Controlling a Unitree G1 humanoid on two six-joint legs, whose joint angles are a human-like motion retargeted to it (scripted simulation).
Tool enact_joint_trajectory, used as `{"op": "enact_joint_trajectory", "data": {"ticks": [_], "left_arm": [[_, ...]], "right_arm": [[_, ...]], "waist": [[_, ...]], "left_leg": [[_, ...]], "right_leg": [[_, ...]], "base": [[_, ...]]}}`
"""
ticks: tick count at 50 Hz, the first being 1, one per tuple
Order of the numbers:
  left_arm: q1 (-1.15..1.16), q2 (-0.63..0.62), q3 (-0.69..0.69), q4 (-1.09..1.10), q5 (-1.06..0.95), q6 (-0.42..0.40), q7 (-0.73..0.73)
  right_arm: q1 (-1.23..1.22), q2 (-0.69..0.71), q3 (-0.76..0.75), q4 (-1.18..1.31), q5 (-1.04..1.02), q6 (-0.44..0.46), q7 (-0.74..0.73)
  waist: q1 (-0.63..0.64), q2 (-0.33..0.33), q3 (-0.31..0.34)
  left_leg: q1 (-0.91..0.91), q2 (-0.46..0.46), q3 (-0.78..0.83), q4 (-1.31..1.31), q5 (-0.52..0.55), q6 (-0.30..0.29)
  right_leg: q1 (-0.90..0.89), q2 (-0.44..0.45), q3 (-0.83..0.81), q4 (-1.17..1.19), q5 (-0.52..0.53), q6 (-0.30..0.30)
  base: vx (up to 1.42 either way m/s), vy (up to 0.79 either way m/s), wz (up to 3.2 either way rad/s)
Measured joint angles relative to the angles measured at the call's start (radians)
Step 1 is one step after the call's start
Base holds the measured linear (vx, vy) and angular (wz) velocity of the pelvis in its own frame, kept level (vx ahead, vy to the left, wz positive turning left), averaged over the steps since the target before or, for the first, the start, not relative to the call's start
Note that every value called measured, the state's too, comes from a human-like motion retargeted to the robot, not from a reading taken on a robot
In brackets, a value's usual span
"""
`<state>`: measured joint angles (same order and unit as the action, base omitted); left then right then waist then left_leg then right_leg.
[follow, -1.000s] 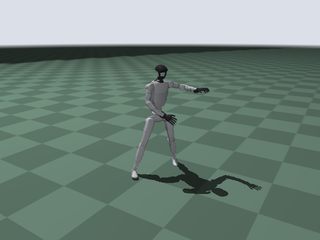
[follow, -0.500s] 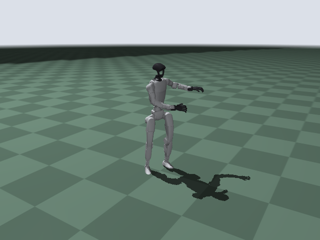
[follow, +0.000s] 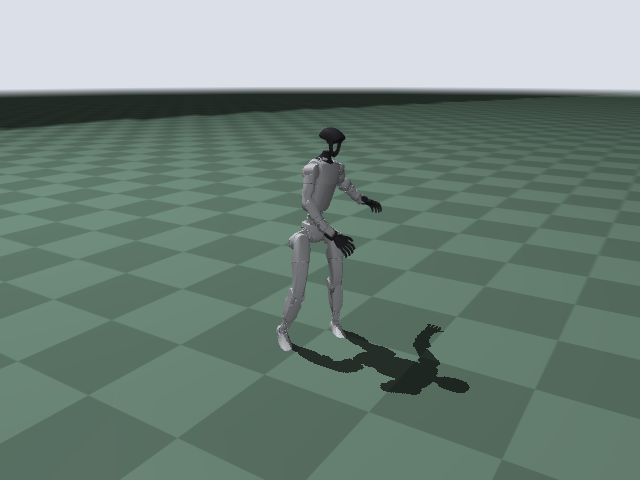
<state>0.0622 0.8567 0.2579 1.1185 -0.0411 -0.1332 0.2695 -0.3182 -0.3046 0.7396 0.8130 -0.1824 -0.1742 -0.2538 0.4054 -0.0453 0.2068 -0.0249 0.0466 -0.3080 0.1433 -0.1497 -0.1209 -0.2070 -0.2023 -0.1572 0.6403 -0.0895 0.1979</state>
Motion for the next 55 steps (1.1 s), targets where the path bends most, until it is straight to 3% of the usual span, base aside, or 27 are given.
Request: {"op": "enact_joint_trajectory", "data": {"ticks": [6,9,15,20,24,28,33,39,46,55], "left_arm": [[-0.021,-0.243,-0.035,0.138,-0.251,-0.008,-0.026],[-0.021,-0.372,-0.036,0.149,-0.299,-0.011,-0.03],[-0.015,-0.588,-0.031,0.111,-0.332,0.005,-0.012],[-0.011,-0.688,-0.101,0.096,-0.316,0.006,-0.006],[-0.043,-0.713,-0.225,0.092,-0.288,0.03,-0.031],[-0.049,-0.71,-0.34,0.031,-0.216,0.041,-0.079],[-0.058,-0.694,-0.404,-0.069,-0.129,0.022,-0.095],[-0.101,-0.657,-0.471,-0.145,-0.091,-0.001,-0.075],[-0.11,-0.607,-0.495,-0.167,-0.049,-0.025,-0.088],[-0.13,-0.601,-0.524,-0.068,-0.01,-0.034,-0.125]], "right_arm": [[0.095,-0.012,-0.203,0.141,0.057,0.063,-0.082],[0.144,-0.025,-0.292,0.16,0.079,0.076,-0.084],[0.258,-0.054,-0.399,0.116,0.092,0.093,-0.062],[0.347,-0.055,-0.445,0.098,0.086,0.097,-0.075],[0.375,-0.043,-0.468,0.121,0.13,0.113,-0.094],[0.415,-0.024,-0.512,0.122,0.187,0.119,-0.079],[0.462,-0.007,-0.564,0.093,0.252,0.085,-0.054],[0.453,0.009,-0.555,0.092,0.312,0.066,-0.041],[0.412,0.032,-0.497,0.12,0.26,0.058,-0.05],[0.387,0.044,-0.472,0.181,0.182,0.072,-0.038]], "waist": [[-0.072,0.007,0.025],[-0.09,0.012,0.023],[-0.11,0.035,-0.006],[-0.187,0.056,-0.023],[-0.237,0.06,-0.001],[-0.262,0.046,-0.002],[-0.266,0.043,-0.026],[-0.261,0.048,-0.011],[-0.261,0.043,-0.017],[-0.368,0.037,-0.049]], "left_leg": [[0.028,0.002,-0.016,0.005,-0.04,-0.022],[0.04,0.021,0.005,0.014,-0.065,-0.036],[0.069,0.099,0.087,0.026,-0.068,-0.055],[0.035,0.161,0.206,0.195,-0.039,-0.035],[0.001,0.159,0.28,0.359,-0.008,-0.011],[-0.026,0.068,0.29,0.437,-0.059,-0.004],[-0.061,-0.029,0.327,0.387,-0.112,0.025],[-0.086,-0.119,0.225,0.226,-0.084,0.043],[-0.08,-0.137,0.127,0.108,-0.024,0.021],[-0.006,-0.078,0.247,0.055,-0.021,0.012]], "right_leg": [[0.086,-0.121,0.06,-0.433,0.049,0.036],[0.102,-0.165,0.004,-0.555,0.065,0.058],[0.13,-0.181,-0.258,-0.604,0.153,0.064],[0.119,-0.13,-0.217,-0.52,0.15,0.053],[0.122,-0.085,-0.173,-0.439,0.089,0.028],[0.15,-0.037,-0.107,-0.469,0.087,0.032],[0.16,0.027,0.017,-0.502,0.089,0.05],[0.188,0.102,0.189,-0.518,0.09,0.055],[0.215,0.185,0.417,-0.537,0.099,0.045],[0.225,0.241,0.578,-0.53,0.081,0.03]], "base": [[0.17,-0.28,0.19],[0.19,-0.39,-0.29],[0.23,-0.49,-0.63],[0.27,-0.53,-0.38],[0.23,-0.51,-0.64],[0.23,-0.36,-1.06],[0.24,-0.21,-1.44],[0.22,-0.11,-1.67],[0.2,0.01,-1.88],[0.14,0.12,-0.99]]}}
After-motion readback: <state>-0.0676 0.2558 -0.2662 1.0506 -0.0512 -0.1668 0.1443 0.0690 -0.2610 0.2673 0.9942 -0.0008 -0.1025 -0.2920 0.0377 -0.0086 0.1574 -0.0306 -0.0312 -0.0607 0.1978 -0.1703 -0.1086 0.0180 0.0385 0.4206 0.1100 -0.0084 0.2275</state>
